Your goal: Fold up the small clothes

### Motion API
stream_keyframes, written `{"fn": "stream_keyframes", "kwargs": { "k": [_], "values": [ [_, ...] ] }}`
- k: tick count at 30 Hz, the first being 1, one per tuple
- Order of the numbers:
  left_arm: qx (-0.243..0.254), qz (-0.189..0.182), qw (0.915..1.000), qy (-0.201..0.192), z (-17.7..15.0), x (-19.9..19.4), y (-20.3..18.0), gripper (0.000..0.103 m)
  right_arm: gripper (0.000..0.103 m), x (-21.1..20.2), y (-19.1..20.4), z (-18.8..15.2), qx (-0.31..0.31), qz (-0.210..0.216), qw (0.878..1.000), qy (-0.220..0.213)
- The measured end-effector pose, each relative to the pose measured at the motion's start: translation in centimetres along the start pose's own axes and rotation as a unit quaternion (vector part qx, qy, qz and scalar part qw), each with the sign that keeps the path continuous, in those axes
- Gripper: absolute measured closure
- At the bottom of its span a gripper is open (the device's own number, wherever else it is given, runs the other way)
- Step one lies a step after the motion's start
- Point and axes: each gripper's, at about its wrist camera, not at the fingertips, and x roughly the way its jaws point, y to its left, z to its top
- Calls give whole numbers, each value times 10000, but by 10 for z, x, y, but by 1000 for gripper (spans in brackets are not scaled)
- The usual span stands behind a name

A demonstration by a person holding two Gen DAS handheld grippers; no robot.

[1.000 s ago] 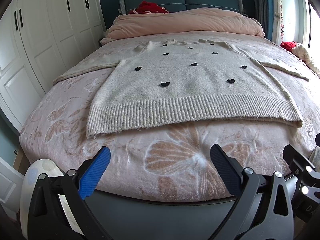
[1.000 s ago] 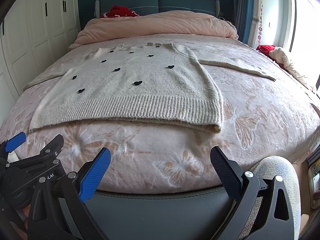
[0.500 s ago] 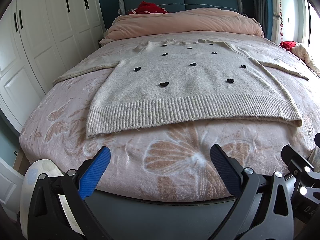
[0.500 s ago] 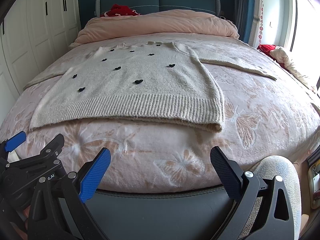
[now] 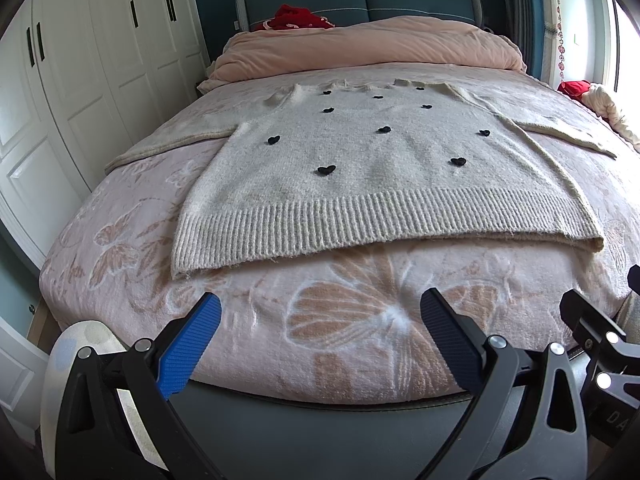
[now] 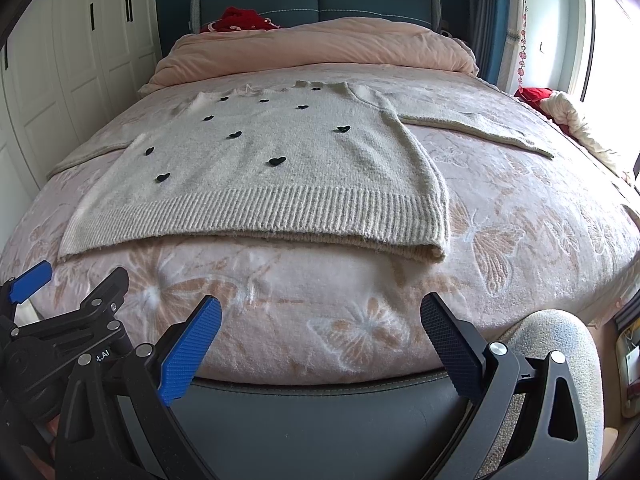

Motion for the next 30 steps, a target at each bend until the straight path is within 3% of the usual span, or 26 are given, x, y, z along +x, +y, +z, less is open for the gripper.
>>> {"fn": "stream_keyframes", "kwargs": {
  "k": [23,30],
  "values": [
    [-48,-11,10000,19,0,0,1,5,5,3,-1,-1,20,42,9999,131],
    [-521,-144,9985,51,11,9,25,5,5,17,-39,14,759,487,9953,366]
  ]
}}
